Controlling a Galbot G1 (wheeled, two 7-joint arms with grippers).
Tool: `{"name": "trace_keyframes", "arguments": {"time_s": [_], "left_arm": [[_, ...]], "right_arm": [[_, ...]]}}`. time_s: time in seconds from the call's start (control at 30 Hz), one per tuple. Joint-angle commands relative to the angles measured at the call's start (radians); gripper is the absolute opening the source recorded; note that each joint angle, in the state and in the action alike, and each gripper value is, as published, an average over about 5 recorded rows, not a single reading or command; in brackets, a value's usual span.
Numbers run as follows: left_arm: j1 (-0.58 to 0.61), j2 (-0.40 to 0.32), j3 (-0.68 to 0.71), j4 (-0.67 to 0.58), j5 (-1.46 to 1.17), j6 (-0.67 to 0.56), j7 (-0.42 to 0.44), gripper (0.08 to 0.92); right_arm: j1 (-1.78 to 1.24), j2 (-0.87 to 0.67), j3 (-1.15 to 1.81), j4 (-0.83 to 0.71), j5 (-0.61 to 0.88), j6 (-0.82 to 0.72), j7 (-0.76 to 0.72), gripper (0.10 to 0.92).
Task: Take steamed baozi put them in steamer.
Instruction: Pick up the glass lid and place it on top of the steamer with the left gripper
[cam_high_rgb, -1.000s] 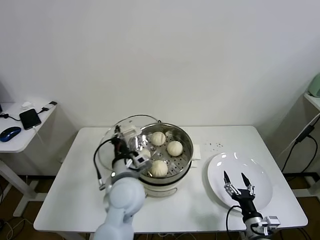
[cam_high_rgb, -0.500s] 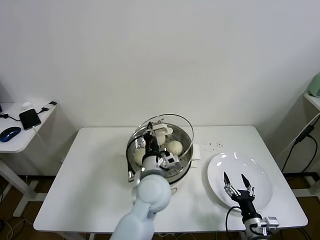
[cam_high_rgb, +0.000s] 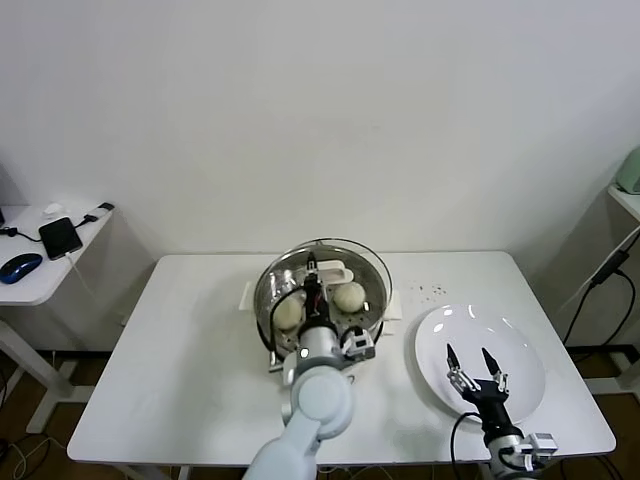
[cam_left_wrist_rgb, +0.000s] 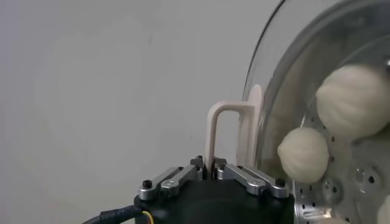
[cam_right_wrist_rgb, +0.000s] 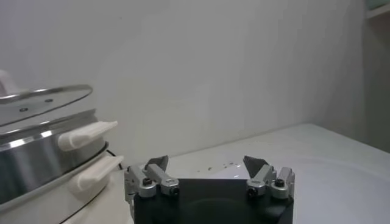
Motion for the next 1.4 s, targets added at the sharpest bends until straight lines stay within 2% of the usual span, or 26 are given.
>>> {"name": "trace_keyframes", "arguments": {"time_s": [0.03, 0.6, 1.4], "left_arm": [[0.012, -0.049, 0.016, 0.036, 0.081, -0.021, -0.036, 0.166], [0.007, -0.049, -0.006, 0.042, 0.060, -0.031, 0.014, 0.166], [0.012, -0.049, -0.034, 0.040, 0.065, -0.050, 0.013, 0.166]], "right_arm": [[-0.003, 0.001, 0.000, 0.001, 0.000, 0.003, 0.000, 0.823], [-0.007, -0.001, 0.005, 0.002, 0.000, 0.006, 0.000, 0.823], [-0.002, 0.001, -0.001, -0.007, 0.000, 0.008, 0.000, 0.823]]}}
